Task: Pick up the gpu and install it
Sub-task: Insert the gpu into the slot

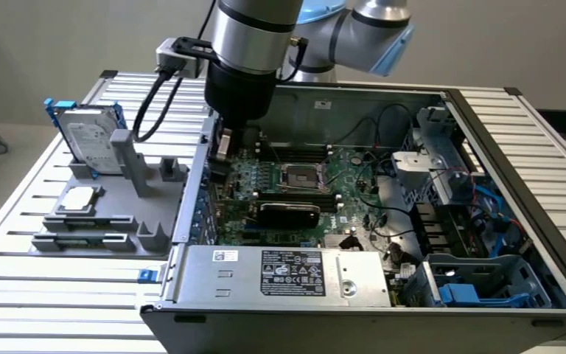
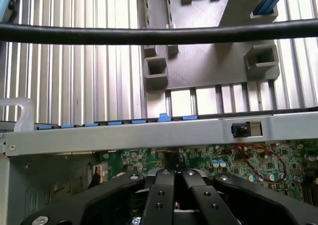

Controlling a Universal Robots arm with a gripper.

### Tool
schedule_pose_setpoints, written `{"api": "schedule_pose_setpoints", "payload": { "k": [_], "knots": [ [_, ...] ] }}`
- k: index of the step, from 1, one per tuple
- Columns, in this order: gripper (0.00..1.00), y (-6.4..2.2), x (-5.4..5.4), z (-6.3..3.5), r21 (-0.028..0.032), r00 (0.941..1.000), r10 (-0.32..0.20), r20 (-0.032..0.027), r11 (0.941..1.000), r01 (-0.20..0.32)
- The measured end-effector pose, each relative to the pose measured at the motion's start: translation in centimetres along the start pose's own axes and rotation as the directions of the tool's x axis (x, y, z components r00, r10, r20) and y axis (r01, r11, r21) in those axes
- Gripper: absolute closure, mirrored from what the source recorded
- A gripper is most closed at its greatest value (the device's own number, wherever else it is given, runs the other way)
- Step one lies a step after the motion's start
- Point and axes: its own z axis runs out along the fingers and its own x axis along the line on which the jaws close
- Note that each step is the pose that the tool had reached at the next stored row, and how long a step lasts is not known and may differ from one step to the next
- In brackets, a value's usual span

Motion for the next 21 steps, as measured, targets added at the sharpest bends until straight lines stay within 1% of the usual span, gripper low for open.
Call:
{"api": "schedule_pose_setpoints", "payload": {
  "k": [5, 10, 13, 18, 21],
  "knots": [
    [0.89, 0.44, 0.1, 0.29, -0.0004, 1.0, 0.0, -0.0003, 1.0, 0.0],
    [0.89, 0.42, 0.5, 0.34, -0.0004, 1.0, -0.001, -0.0008, 1.0, 0.001],
    [0.89, 0.39, 0.6, 0.44, -0.0003, 1.0, -0.002, -0.0008, 1.0, 0.002],
    [0.89, 0.27, 0.6, 0.9, -0.0008, 1.0, -0.003, -0.002, 1.0, 0.003],
    [0.89, 0.19, 0.6, 1.21, -0.0005, 1.0, -0.003, -0.0017, 1.0, 0.003]
  ]
}}
